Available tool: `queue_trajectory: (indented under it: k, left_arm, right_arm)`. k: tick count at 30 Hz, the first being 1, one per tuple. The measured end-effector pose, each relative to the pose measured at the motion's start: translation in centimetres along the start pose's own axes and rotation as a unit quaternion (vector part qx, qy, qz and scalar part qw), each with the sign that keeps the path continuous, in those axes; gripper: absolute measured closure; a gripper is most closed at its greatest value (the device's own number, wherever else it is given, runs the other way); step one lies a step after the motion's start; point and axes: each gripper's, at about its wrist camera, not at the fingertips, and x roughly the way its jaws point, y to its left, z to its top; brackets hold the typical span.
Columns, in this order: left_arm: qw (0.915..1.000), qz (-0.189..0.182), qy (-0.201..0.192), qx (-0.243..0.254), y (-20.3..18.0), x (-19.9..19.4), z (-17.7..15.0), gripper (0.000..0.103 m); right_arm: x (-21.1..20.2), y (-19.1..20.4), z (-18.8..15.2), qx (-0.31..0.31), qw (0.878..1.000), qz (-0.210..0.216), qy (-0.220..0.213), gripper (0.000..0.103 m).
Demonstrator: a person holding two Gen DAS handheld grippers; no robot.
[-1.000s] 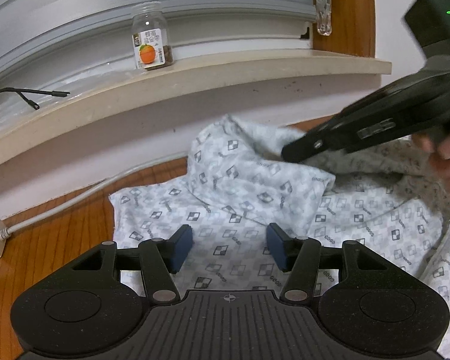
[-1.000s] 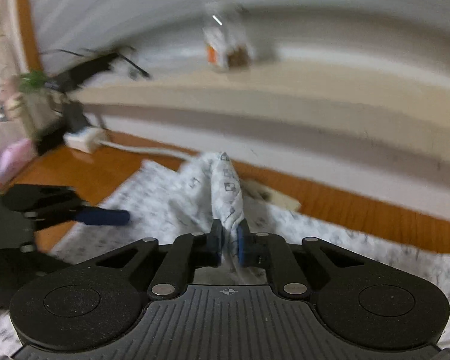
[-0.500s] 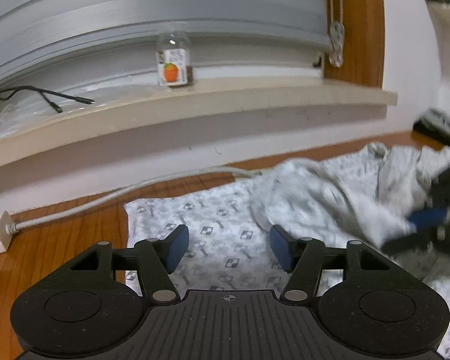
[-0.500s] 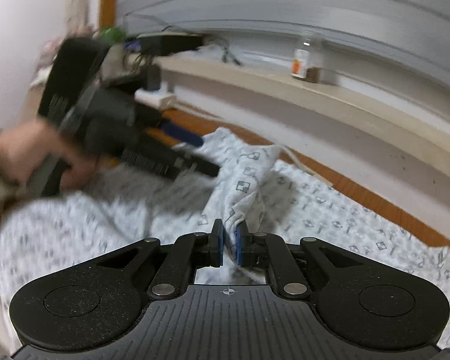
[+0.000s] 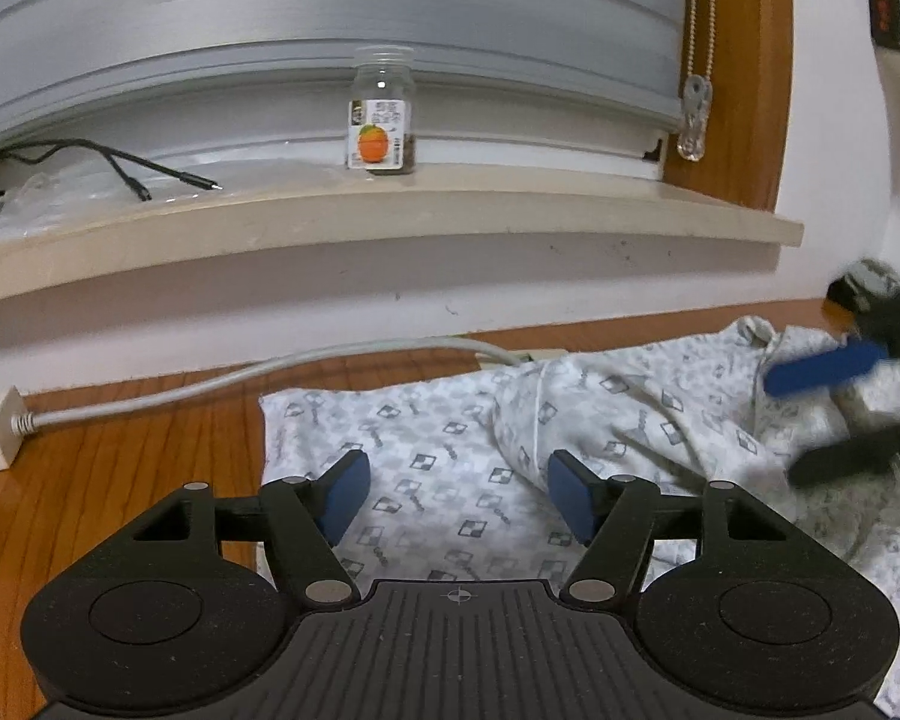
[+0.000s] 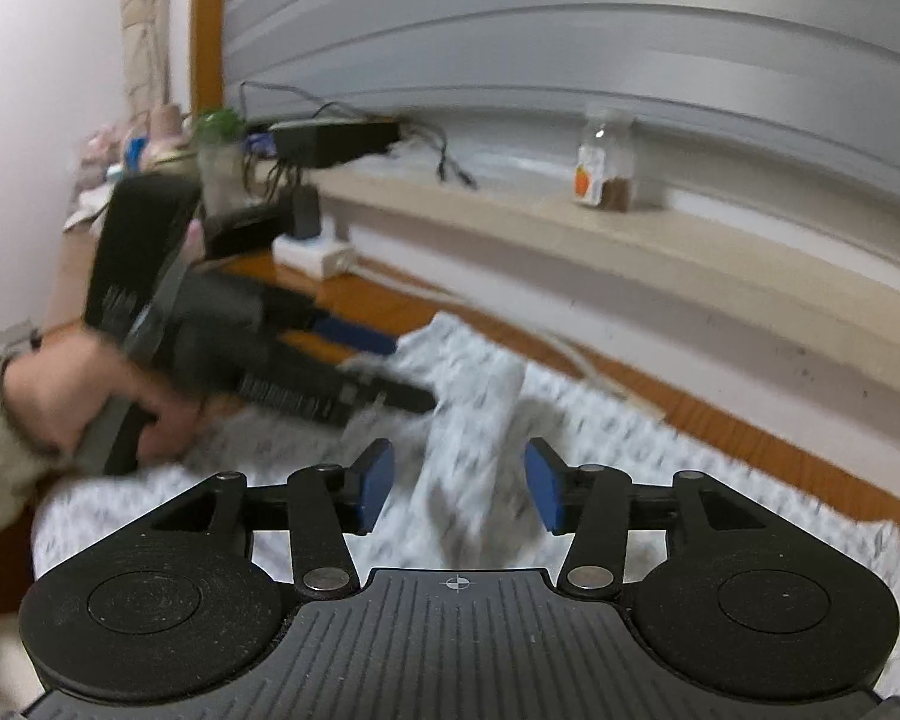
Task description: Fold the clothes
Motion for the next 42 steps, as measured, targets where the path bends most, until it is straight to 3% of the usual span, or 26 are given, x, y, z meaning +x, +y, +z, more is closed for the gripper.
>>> queue_trajectory:
  k: [5,9,12,13,14,16,19,22,25,31,34,35,42]
  left_arm:
    - [1.0,0.002,-0.002,-0.003,0.1,0.0,-0.1,0.034]
    - [1.0,0.004,-0.001,0.0,0.1,0.1,-0.1,0.034]
    - [1.0,0.006,-0.003,0.003,0.0,-0.1,-0.1,0.034]
    - [1.0,0.007,-0.005,0.003,-0.1,-0.1,-0.1,0.034]
    - [0.9999,0.008,-0.006,0.003,-0.1,-0.2,-0.1,0.034]
    - [0.9999,0.012,-0.009,-0.001,0.0,-0.3,-0.1,0.033]
    - [0.9997,0.013,-0.014,-0.013,0.5,-0.4,-0.1,0.032]
    - [0.9993,0.012,-0.024,-0.026,0.9,-0.8,-0.2,0.032]
    - [0.9983,-0.007,-0.042,-0.041,1.8,-1.8,-0.6,0.031]
    - [0.9957,-0.015,-0.04,-0.083,4.5,-3.4,-1.1,0.03]
    - [0.9957,-0.005,-0.04,-0.083,5.1,-3.5,-0.7,0.03]
    - [0.9956,-0.006,-0.044,-0.082,5.1,-3.6,-0.6,0.03]
    - [0.9926,0.001,-0.086,-0.086,4.4,-4.5,0.6,0.03]
  right_arm:
    - [3.6,-2.6,1.8,0.064,0.998,-0.008,0.023,0.055]
    - [6.0,-4.0,1.7,0.109,0.993,0.01,0.053,0.055]
    - [7.1,-4.4,1.4,0.127,0.989,0.036,0.072,0.079]
    - [7.2,-4.3,1.4,0.124,0.989,0.035,0.073,0.092]
    - [7.1,-4.2,1.6,0.116,0.991,0.029,0.066,0.098]
    - [6.6,-3.8,2.3,0.096,0.995,0.004,0.038,0.099]
    - [5.0,-2.5,4.0,0.054,0.996,-0.055,-0.047,0.1]
    - [3.1,-0.4,5.7,0.02,0.992,-0.062,-0.108,0.1]
    - [1.8,2.3,5.3,-0.021,0.991,-0.049,-0.123,0.1]
    - [2.1,5.3,-0.1,-0.043,0.998,0.044,-0.008,0.096]
    - [1.6,5.1,-1.5,-0.037,0.998,0.046,0.018,0.074]
    - [1.3,4.7,-1.6,-0.033,0.998,0.047,0.02,0.071]
    - [-1.7,1.1,-1.6,-0.016,1.0,0.003,0.012,0.067]
